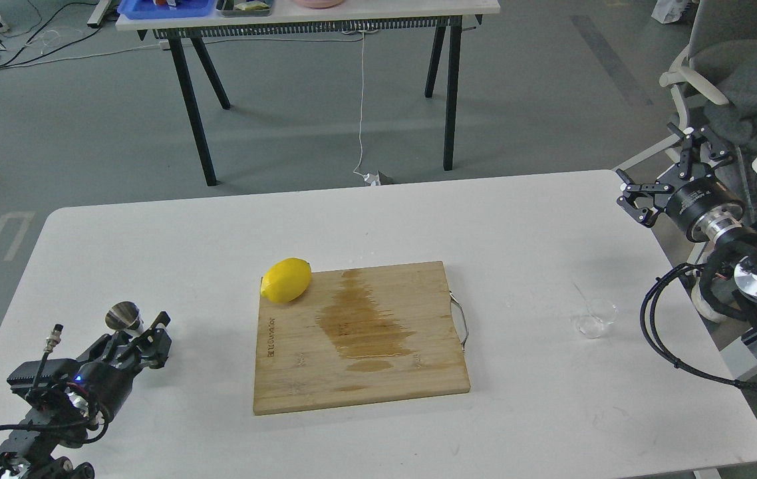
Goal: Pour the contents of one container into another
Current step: 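Grasp the metal jigger with the left gripper, then lift the jigger and carry it onto the wooden cutting board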
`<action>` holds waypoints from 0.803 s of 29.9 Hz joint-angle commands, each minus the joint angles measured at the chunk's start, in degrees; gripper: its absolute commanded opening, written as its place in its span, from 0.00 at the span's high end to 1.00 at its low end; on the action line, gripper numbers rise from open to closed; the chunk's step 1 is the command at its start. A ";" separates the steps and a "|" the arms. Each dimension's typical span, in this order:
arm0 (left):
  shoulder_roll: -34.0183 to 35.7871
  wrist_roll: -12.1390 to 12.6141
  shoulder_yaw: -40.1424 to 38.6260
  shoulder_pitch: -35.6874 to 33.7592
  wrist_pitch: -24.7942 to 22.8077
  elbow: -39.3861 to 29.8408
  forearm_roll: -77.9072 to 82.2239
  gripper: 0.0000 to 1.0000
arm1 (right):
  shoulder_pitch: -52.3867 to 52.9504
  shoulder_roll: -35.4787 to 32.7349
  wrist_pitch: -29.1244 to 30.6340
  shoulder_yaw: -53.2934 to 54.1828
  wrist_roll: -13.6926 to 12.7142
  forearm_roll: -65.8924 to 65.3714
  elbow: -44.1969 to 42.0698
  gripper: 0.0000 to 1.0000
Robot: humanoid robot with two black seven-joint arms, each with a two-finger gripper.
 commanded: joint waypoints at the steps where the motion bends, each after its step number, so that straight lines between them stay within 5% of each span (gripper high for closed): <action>1: -0.07 0.00 0.00 0.00 0.00 -0.09 -0.02 0.94 | -0.06 -0.01 0.00 -0.01 0.00 0.00 0.04 0.01; 7: -0.07 0.00 -0.18 -0.35 0.00 -1.15 -0.02 0.96 | -0.41 -0.01 0.00 0.43 0.00 0.00 -0.04 0.01; 19: 3.71 0.00 -0.09 -10.28 0.00 -16.69 0.33 0.95 | -0.41 -1.32 0.00 3.51 -0.61 0.00 0.83 0.01; 24: -2.16 0.00 2.62 -13.44 0.00 -20.05 1.91 0.95 | -1.55 -2.47 0.00 3.24 -0.79 0.00 0.83 0.01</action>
